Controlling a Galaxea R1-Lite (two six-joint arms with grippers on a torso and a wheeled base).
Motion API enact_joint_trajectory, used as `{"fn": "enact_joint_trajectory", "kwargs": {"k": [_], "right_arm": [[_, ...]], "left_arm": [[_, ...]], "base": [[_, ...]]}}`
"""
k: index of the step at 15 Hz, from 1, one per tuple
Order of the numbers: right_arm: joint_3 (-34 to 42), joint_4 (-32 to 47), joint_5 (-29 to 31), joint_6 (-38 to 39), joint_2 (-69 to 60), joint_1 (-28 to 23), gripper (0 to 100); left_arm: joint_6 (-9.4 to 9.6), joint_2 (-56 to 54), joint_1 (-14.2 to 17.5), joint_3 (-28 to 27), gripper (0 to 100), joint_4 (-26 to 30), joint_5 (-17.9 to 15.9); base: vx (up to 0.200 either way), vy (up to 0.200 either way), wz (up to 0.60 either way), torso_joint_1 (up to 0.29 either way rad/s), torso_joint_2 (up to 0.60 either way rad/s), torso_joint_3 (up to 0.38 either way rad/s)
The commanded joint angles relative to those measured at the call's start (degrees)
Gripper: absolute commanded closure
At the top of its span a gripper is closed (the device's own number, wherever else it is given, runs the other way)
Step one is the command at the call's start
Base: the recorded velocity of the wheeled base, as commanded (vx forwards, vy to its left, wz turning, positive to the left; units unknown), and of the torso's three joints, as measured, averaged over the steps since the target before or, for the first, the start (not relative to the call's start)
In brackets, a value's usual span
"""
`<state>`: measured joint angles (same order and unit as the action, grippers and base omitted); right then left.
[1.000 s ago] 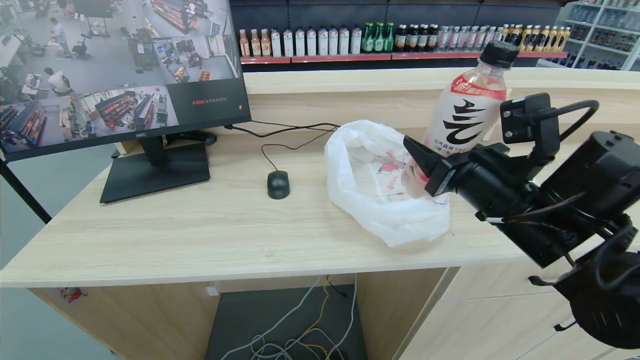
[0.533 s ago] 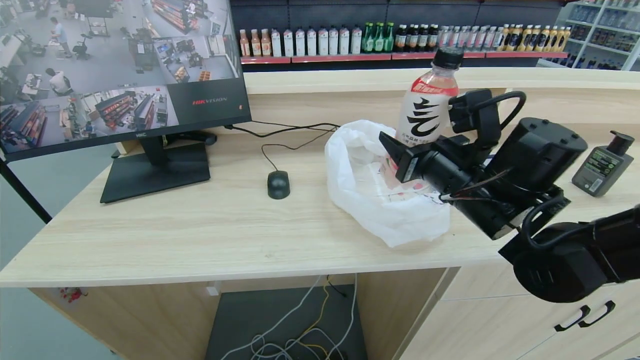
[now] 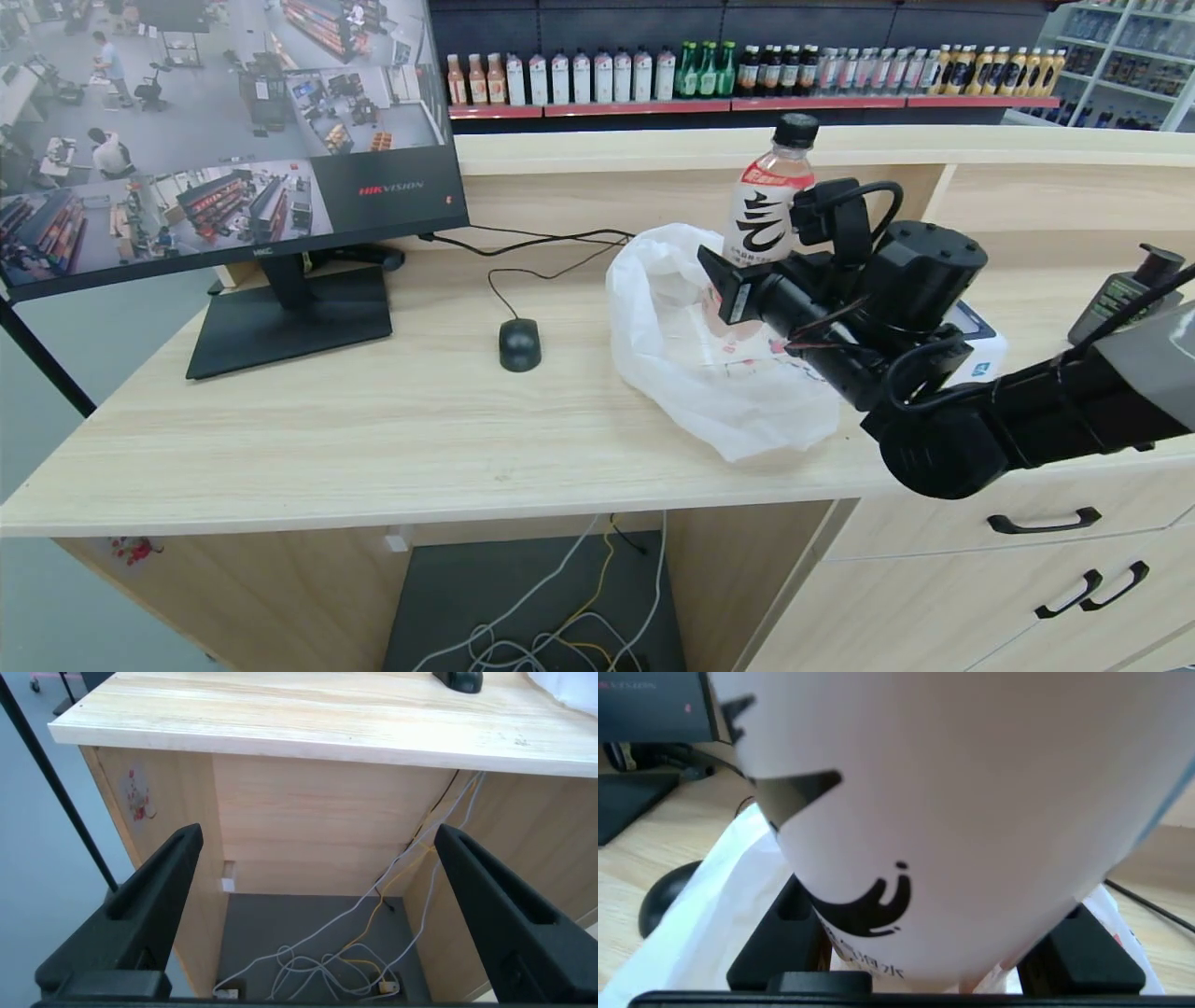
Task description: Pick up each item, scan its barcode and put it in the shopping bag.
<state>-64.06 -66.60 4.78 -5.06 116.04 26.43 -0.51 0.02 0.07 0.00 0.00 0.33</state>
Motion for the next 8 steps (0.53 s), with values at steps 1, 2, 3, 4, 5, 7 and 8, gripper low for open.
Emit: {"fn": "enact_joint_trajectory", "kwargs": {"k": [1, 2, 3, 4, 5, 7, 8], "right_arm": [[-0.7, -0.2, 0.0, 0.3, 2.4, -0.2, 100], [-0.7, -0.2, 0.1, 0.8, 2.7, -0.3, 100], [-0.7, -0.2, 0.1, 0.8, 3.0, -0.6, 100], [-1.1, -0.2, 0.1, 0.8, 3.4, -0.8, 100], [-1.2, -0.3, 0.1, 0.9, 3.8, -0.9, 100], [-1.3, -0.3, 0.0, 0.9, 4.5, -1.3, 100], [-1.4, -0.3, 0.0, 1.3, 5.2, -1.4, 100]], "left_arm": [[-0.02, 0.0, 0.0, 0.0, 0, 0.0, 0.0], [-0.02, 0.0, 0.0, 0.0, 0, 0.0, 0.0], [-0.02, 0.0, 0.0, 0.0, 0, 0.0, 0.0], [-0.02, 0.0, 0.0, 0.0, 0, 0.0, 0.0], [-0.02, 0.0, 0.0, 0.0, 0, 0.0, 0.0], [-0.02, 0.0, 0.0, 0.0, 0, 0.0, 0.0], [-0.02, 0.0, 0.0, 0.0, 0, 0.0, 0.0]], "base": [[0.0, 0.0, 0.0, 0.0, 0.0, 0.0], [0.0, 0.0, 0.0, 0.0, 0.0, 0.0], [0.0, 0.0, 0.0, 0.0, 0.0, 0.0], [0.0, 0.0, 0.0, 0.0, 0.0, 0.0], [0.0, 0.0, 0.0, 0.0, 0.0, 0.0], [0.0, 0.0, 0.0, 0.0, 0.0, 0.0], [0.0, 0.0, 0.0, 0.0, 0.0, 0.0]]}}
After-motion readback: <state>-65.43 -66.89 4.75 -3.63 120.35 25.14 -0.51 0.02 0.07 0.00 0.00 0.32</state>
